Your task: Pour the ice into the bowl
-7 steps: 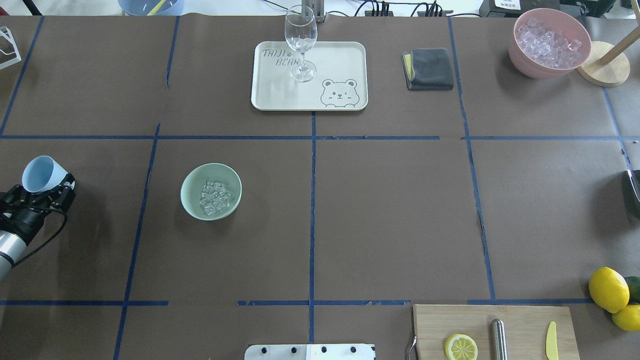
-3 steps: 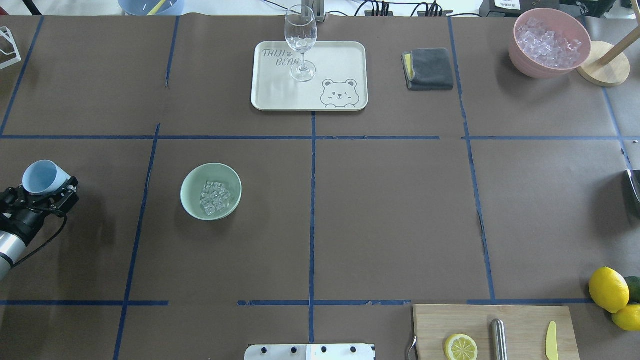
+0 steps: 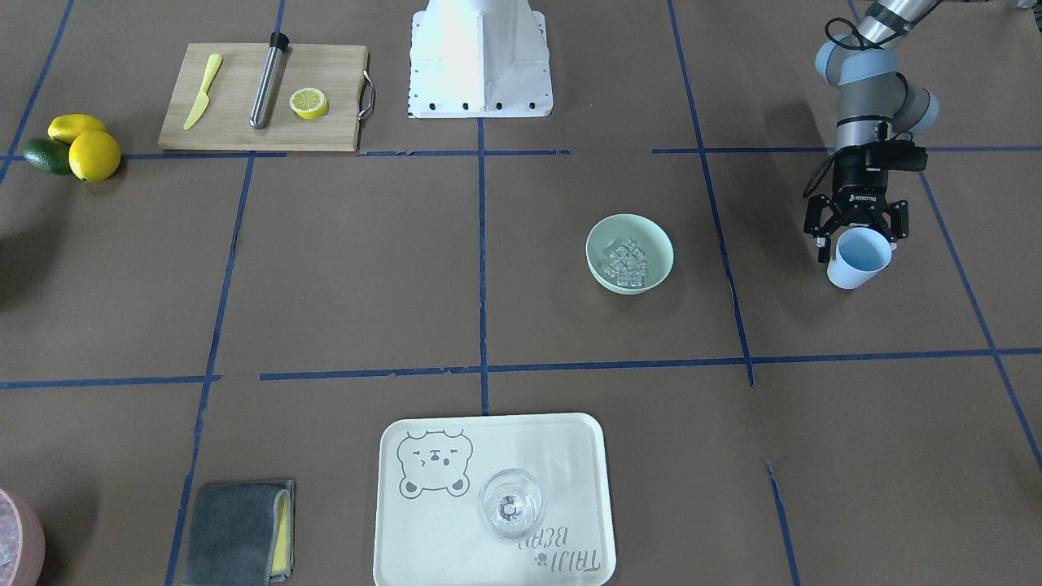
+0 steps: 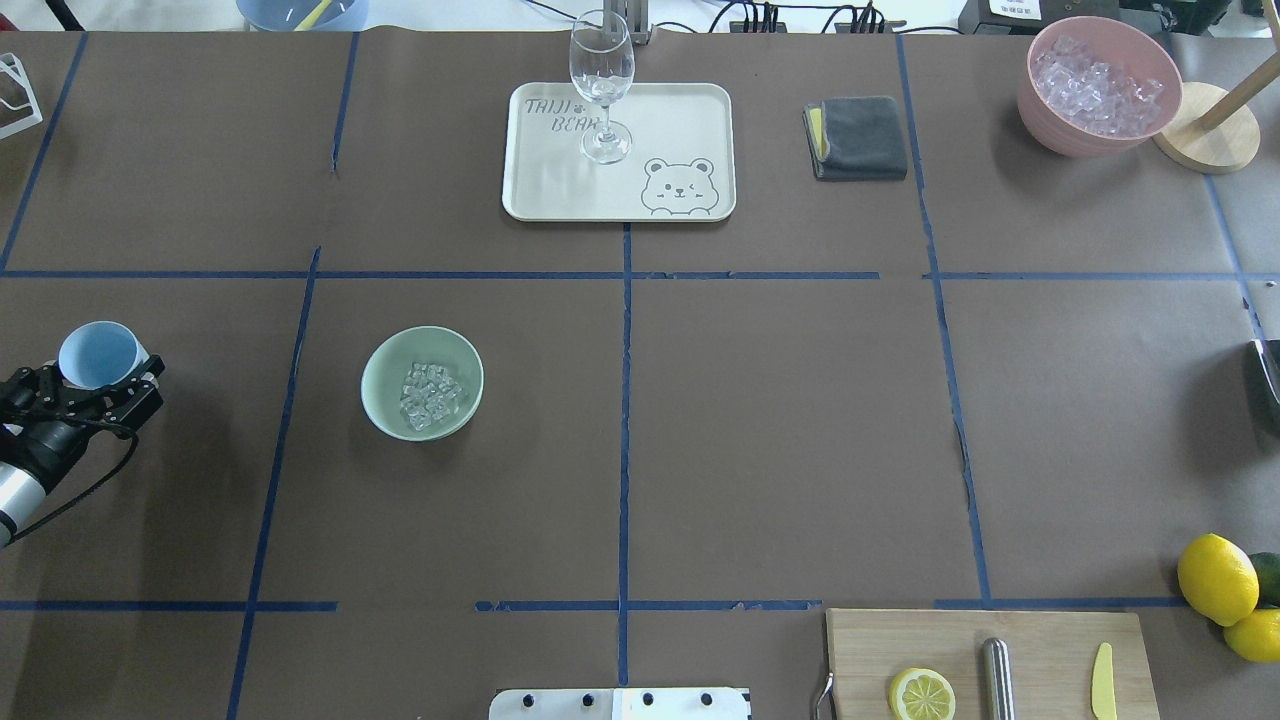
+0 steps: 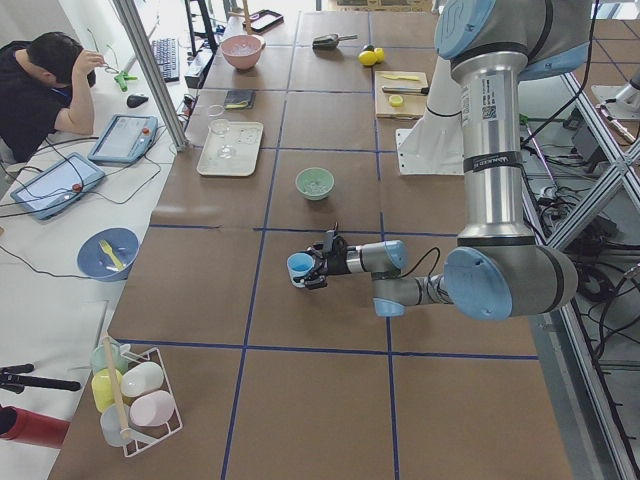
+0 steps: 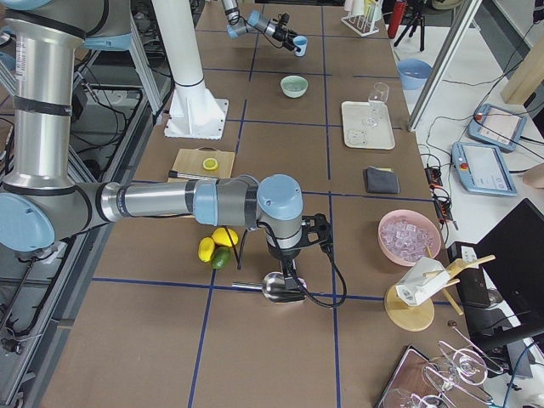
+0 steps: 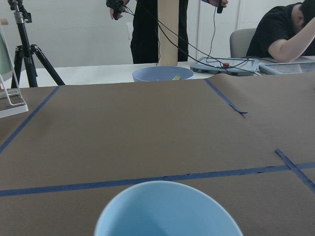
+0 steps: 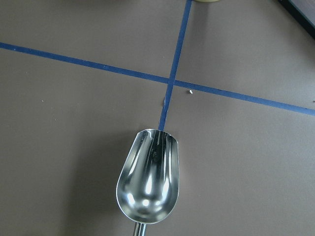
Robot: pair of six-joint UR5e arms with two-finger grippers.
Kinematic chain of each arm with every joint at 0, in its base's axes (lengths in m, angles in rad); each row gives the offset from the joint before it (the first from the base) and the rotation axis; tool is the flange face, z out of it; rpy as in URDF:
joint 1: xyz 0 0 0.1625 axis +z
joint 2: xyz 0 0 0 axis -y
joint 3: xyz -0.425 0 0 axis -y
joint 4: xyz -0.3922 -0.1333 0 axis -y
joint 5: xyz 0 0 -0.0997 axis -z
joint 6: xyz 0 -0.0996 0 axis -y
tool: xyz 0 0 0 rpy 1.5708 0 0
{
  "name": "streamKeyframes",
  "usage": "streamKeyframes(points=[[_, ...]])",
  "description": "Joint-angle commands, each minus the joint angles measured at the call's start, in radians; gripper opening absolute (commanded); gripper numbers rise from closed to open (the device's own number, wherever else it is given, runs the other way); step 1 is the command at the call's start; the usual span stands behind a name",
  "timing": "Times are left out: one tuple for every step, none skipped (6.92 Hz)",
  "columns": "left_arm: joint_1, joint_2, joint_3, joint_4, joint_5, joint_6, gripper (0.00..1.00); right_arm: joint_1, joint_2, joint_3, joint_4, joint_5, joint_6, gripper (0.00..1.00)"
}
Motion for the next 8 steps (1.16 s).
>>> streamKeyframes(points=[[-0.02,0.084,-0.108,-0.002,-0.081,0.076,1.0,0.0,0.002,0.001,-0.001,0.001,0.002,1.0],[-0.064,0.087,-0.114,-0.002,-0.119,0.111,1.0,0.0,0.003,0.001,-0.001,0.001,0.002,1.0],[-0.107,0.087,-0.122,-0.002,-0.149,0.157,1.0,0.0,0.005,0.001,-0.001,0.001,0.002,1.0],[-0.17,0.089,-0.143,-0.002,-0.222,0.217,1.0,0.0,0.006,0.003,0.001,0.004,0.002,1.0],[-0.257,0.087,-0.171,0.012,-0.329,0.299,1.0,0.0,0.006,0.006,-0.001,0.004,0.002,1.0],[-0.373,0.087,-0.192,0.052,-0.489,0.391,1.0,0.0,0.009,0.007,0.001,0.004,0.002,1.0],[-0.508,0.086,-0.261,0.195,-0.644,0.506,1.0,0.0,0.011,0.01,0.001,0.009,0.002,1.0],[-0.61,0.086,-0.334,0.325,-0.749,0.632,1.0,0.0,0.011,0.009,0.001,0.044,0.002,1.0]])
